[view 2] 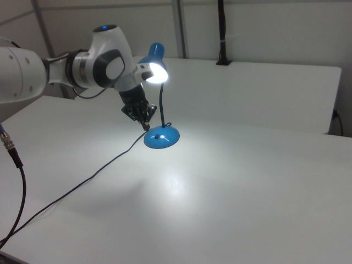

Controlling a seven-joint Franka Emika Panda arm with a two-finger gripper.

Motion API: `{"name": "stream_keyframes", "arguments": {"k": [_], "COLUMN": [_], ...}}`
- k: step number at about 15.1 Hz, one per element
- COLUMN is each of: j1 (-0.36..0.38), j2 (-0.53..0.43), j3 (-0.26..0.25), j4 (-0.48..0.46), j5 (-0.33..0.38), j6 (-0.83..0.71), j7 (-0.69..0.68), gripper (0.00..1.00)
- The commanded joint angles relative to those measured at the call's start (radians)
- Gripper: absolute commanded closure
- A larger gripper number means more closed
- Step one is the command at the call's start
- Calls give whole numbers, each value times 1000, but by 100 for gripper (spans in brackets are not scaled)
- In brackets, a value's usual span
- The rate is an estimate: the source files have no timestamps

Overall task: Turn off the lamp
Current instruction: 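Move the gripper down toward the switch on the blue lamp base, then press down on the lamp base switch with the gripper fingertips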

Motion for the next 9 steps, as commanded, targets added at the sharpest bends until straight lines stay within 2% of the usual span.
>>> {"name": "stream_keyframes", "arguments": {"k": [1,9], "j1": [11,8], "j2": [96,258], "j3": [-8,-8], "j4": [39,145], "j5": [18,14], "j6": [112,257], "j7": [19,42], "gripper": [100,100]}}
